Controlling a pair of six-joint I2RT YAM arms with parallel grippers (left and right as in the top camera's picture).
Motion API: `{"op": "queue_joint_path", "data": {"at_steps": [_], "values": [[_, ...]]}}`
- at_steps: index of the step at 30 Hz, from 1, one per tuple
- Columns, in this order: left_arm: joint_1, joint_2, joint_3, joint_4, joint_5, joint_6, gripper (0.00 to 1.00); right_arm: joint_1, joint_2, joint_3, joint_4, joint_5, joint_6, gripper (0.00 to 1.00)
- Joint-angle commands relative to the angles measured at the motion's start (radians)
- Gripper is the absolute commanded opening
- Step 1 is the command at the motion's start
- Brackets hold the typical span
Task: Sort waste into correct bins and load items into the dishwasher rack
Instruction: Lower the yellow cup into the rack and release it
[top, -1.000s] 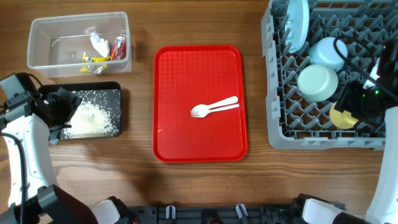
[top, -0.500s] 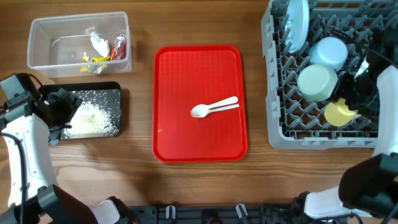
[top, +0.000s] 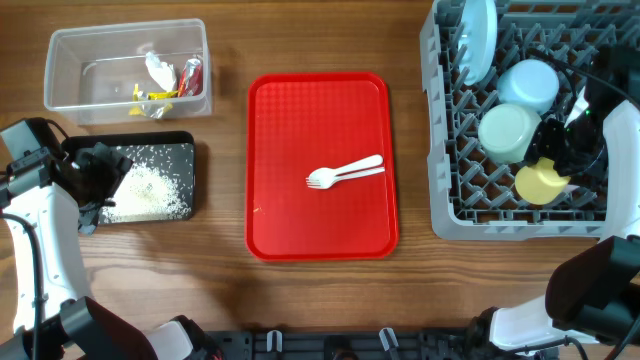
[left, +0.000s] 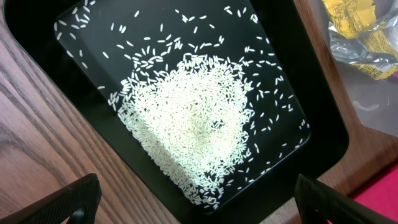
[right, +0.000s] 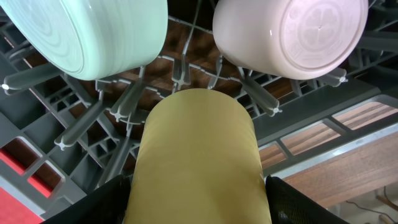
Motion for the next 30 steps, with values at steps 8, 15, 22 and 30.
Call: {"op": "queue_joint_path", "data": {"at_steps": [8,15,22,30], "values": [[0.002,0.008,0.006,-0.005,-0.003,0.016,1.00,-0.003,0.008,-0.007,-0.001,-0.015,-0.022,0.75],[0.002,0.008,0.006,-0.005,-0.003,0.016,1.00,-0.003,0.008,-0.007,0.002,-0.011,-0.022,0.80],[0.002,0.008,0.006,-0.009,-0.003,0.016,1.00,-0.003,0.008,-0.007,0.003,-0.011,-0.022,0.80],[0.002,0.008,0.006,-0.009,-0.003,0.016,1.00,-0.003,0.008,-0.006,0.002,-0.028,-0.032,0.79]]}}
